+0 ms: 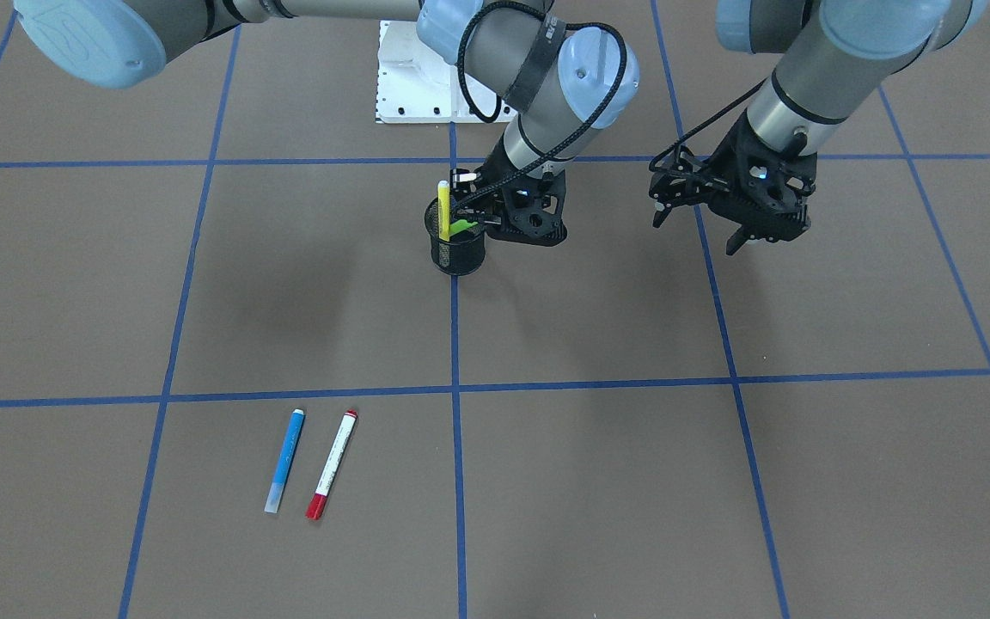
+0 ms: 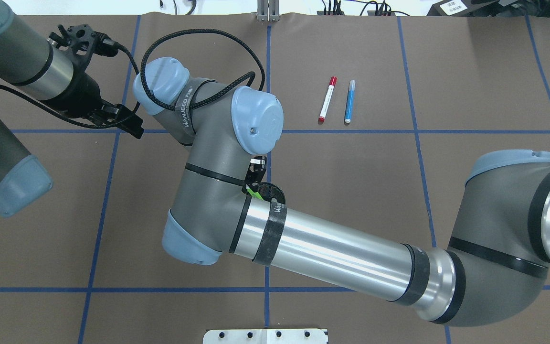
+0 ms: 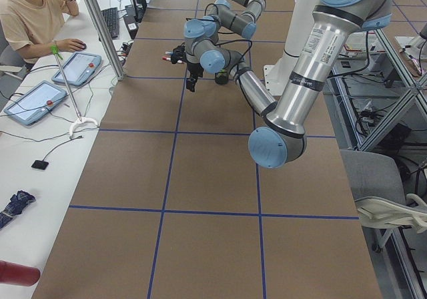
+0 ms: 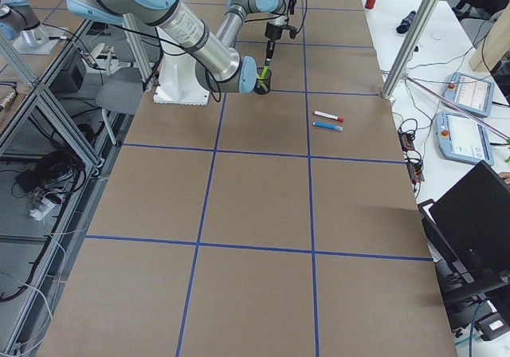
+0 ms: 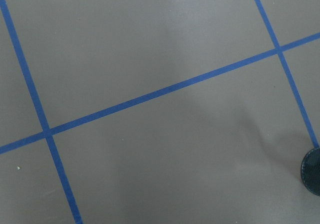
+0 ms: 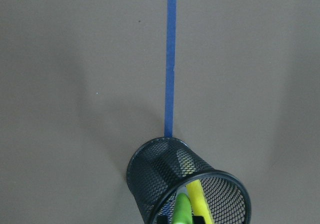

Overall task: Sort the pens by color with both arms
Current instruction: 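Lower the right gripper into the cup and grasp the green marker, then lift the green marker out of the cup with the right gripper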

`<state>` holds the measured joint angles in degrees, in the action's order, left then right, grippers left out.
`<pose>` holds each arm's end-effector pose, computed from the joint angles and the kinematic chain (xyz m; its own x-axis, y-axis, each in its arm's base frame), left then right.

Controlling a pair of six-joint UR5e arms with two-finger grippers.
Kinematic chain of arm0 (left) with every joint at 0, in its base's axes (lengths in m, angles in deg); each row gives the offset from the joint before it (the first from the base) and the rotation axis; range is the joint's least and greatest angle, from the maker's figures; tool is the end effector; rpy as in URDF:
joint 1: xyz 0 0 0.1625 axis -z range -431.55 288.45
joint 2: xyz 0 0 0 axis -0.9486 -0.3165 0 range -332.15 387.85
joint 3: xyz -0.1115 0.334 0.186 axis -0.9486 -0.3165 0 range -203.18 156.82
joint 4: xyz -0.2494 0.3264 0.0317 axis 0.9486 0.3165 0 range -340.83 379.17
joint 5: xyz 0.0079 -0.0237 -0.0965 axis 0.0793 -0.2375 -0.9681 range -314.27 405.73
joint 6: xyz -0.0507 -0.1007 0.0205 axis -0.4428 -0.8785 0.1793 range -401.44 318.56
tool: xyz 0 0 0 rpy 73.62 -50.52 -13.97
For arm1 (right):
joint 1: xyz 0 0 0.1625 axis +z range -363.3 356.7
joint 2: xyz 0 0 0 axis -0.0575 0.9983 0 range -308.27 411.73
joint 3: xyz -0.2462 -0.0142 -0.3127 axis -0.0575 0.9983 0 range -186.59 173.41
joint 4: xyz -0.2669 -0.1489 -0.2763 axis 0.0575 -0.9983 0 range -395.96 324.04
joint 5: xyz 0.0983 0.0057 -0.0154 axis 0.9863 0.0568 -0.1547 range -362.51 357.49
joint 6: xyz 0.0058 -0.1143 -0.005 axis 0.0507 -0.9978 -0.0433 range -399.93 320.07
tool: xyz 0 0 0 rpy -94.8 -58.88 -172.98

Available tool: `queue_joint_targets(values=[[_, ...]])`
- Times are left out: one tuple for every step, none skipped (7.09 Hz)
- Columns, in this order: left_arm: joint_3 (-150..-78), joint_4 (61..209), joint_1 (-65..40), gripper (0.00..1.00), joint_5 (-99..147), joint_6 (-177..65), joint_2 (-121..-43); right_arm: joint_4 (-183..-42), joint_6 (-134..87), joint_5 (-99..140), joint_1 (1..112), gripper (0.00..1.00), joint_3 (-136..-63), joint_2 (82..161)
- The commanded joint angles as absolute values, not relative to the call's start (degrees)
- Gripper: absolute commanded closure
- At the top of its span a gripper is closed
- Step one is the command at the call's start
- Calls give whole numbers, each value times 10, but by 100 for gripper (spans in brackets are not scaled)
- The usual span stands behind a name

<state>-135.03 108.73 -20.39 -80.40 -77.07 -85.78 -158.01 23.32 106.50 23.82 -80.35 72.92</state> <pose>0.3056 -0.4844 0.2443 0.5569 0.3553 -0.7507 -0.1463 0.9317 0.3324 -0.6146 -0.4225 0.0633 0.8926 -0.0208 0.4503 0.0810 0.9901 -0.1147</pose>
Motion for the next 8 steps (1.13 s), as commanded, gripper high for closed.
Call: queue_joint_targets(values=[[-1351,1087,-204,1,-804,-783,-860,-1585,232,1059,253,100,-844,731],[-1351,1093,-204,1,-805,-784,-860,-1585,232,1053,262,100,-865,732],[-1351,1094,-204,1,-804,-784,-859,-1585,233,1045,273,100,-892,735],[-1351,1094,-204,1,-805,-784,-859,-1586,233,1040,283,100,-915,738],[-1351,1094,-205,1,-804,-784,-859,-1586,233,1034,294,100,-933,739],[-1351,1094,-205,1,-804,-784,-859,-1589,233,1001,297,100,-956,741],[-1351,1094,-206,1,-804,-784,-860,-1589,236,964,298,100,-963,740],[-1350,1094,-207,1,-804,-784,-860,-1583,240,926,298,100,-974,745]])
